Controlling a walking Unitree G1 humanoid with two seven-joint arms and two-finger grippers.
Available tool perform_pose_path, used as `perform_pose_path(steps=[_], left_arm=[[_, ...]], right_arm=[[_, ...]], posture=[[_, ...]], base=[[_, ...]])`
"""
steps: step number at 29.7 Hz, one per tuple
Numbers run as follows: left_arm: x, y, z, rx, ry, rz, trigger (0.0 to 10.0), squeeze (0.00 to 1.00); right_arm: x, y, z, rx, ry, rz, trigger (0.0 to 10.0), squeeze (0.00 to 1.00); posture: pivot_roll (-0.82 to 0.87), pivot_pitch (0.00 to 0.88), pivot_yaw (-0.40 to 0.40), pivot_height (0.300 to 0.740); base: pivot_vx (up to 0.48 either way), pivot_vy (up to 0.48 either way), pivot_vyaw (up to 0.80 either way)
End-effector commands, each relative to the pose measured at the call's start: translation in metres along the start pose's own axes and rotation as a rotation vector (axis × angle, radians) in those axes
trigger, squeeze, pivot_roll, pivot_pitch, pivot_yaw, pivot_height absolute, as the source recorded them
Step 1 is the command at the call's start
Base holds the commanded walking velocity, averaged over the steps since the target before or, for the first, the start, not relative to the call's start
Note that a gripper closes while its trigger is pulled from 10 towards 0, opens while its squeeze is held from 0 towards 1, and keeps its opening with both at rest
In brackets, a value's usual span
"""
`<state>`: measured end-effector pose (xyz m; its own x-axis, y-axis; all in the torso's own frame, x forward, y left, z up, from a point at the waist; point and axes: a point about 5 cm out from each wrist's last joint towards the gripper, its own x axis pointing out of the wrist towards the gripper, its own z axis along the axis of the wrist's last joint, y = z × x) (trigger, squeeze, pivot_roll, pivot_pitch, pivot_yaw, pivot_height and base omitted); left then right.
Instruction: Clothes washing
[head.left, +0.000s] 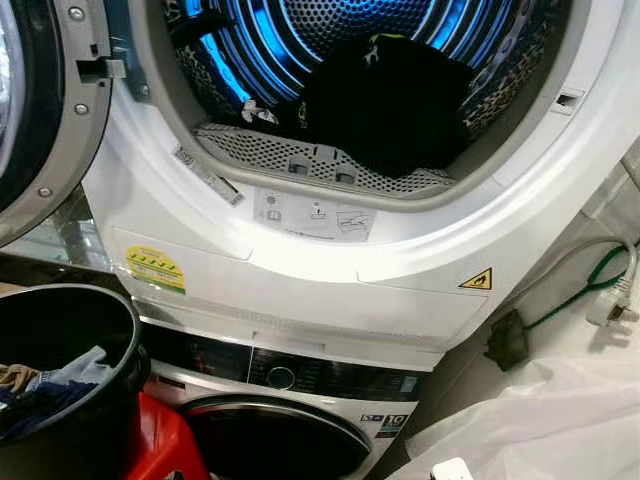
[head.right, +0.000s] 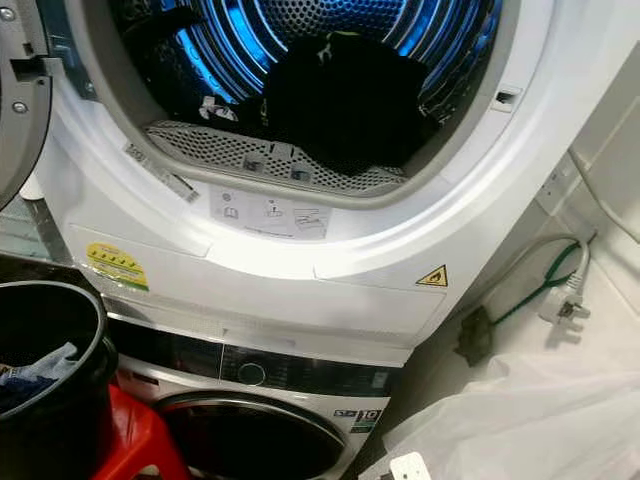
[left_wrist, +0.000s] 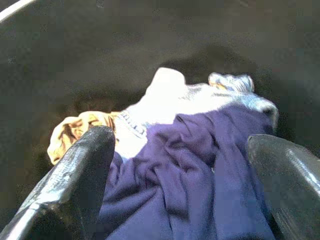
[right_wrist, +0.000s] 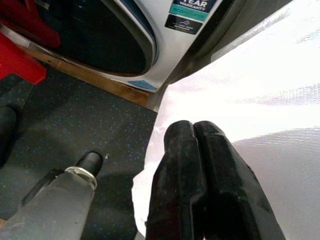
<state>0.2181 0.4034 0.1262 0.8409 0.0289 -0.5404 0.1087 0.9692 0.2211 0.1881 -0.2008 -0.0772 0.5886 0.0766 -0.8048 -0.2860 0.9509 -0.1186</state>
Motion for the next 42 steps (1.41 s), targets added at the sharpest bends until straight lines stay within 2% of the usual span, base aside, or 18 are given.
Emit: perform_pose_path(steps=[1,6,11,12,16,18,19,27,31,35,36,37,38,39,42], left_arm=[[0.007,-0.004,-0.01,-0.015,0.033,-0.013,10.0,0.0],[0.024,-0.016,-0.02,-0.054,0.067,-0.096,10.0,0.0],[0.033,-0.021,-0.027,-0.06,0.125,-0.132,10.0,0.0],[0.033,-0.023,-0.032,-0.04,0.171,-0.177,10.0,0.0],[0.03,-0.027,-0.039,0.011,0.233,-0.251,10.0,0.0],[0.029,-0.026,-0.039,0.03,0.247,-0.273,10.0,0.0],[0.026,-0.022,-0.04,0.065,0.275,-0.276,10.0,0.0],[0.018,-0.007,-0.049,0.211,0.457,-0.179,10.0,0.0],[0.024,-0.014,-0.056,0.205,0.461,-0.16,10.0,0.0],[0.032,-0.031,-0.062,0.153,0.405,-0.243,10.0,0.0],[0.033,-0.036,-0.063,0.137,0.392,-0.269,7.0,0.0],[0.035,-0.042,-0.065,0.125,0.381,-0.311,2.6,0.0],[0.035,-0.044,-0.066,0.127,0.38,-0.325,2.6,0.0],[0.036,-0.046,-0.068,0.133,0.385,-0.329,0.0,0.0],[0.036,-0.047,-0.069,0.132,0.381,-0.332,0.0,0.0]], right_arm=[[-0.002,-0.008,-0.002,-0.018,0.009,-0.012,10.0,0.0],[-0.003,-0.011,-0.002,-0.027,0.009,-0.016,10.0,0.0],[-0.003,-0.014,-0.001,-0.035,0.008,-0.018,10.0,0.0],[-0.003,-0.016,-0.001,-0.037,0.007,-0.021,10.0,0.0],[-0.004,-0.018,-0.001,-0.031,0.005,-0.029,10.0,0.0],[-0.004,-0.018,-0.001,-0.033,0.005,-0.029,10.0,0.0],[-0.004,-0.018,-0.001,-0.03,0.005,-0.03,10.0,0.0],[-0.003,-0.016,-0.001,-0.034,0.005,-0.021,10.0,0.0],[-0.003,-0.015,0.001,-0.032,0.002,-0.02,10.0,0.0],[-0.002,-0.015,0.002,-0.036,0.001,-0.018,10.0,0.0],[-0.002,-0.014,0.002,-0.035,0.001,-0.018,10.0,0.0],[-0.002,-0.014,0.001,-0.037,0.003,-0.016,10.0,0.0],[-0.002,-0.014,0.001,-0.04,0.004,-0.014,10.0,0.0],[-0.003,-0.014,0.001,-0.038,0.001,-0.015,10.0,0.0],[-0.003,-0.014,0.0,-0.036,0.002,-0.017,10.0,0.0]], posture=[[0.19,0.0,-0.185,0.74],[0.18,0.0,-0.199,0.74],[0.17,0.0,-0.206,0.74],[0.17,0.0,-0.206,0.74],[0.17,0.0,-0.206,0.74],[0.17,0.0,-0.206,0.74],[0.17,0.0,-0.206,0.74],[0.17,0.0,-0.2,0.74],[0.18,0.0,-0.203,0.74],[0.17,0.0,-0.207,0.74],[0.17,0.0,-0.207,0.74],[0.17,0.0,-0.21,0.74],[0.17,0.0,-0.208,0.74],[0.16,0.0,-0.206,0.74],[0.16,0.0,-0.206,0.74]], base=[[0.0,0.0,0.0],[0.0,0.0,0.0],[0.0,0.0,0.0],[0.0,0.0,0.0],[0.0,0.0,0.0],[0.0,0.0,0.0],[0.0,0.0,0.0],[0.0,0.0,0.0],[0.0,0.0,0.0],[0.0,0.0,0.0],[0.0,0.0,0.0],[0.0,0.0,0.0],[0.0,0.0,0.0],[0.0,0.0,0.0],[0.0,0.0,0.0]])
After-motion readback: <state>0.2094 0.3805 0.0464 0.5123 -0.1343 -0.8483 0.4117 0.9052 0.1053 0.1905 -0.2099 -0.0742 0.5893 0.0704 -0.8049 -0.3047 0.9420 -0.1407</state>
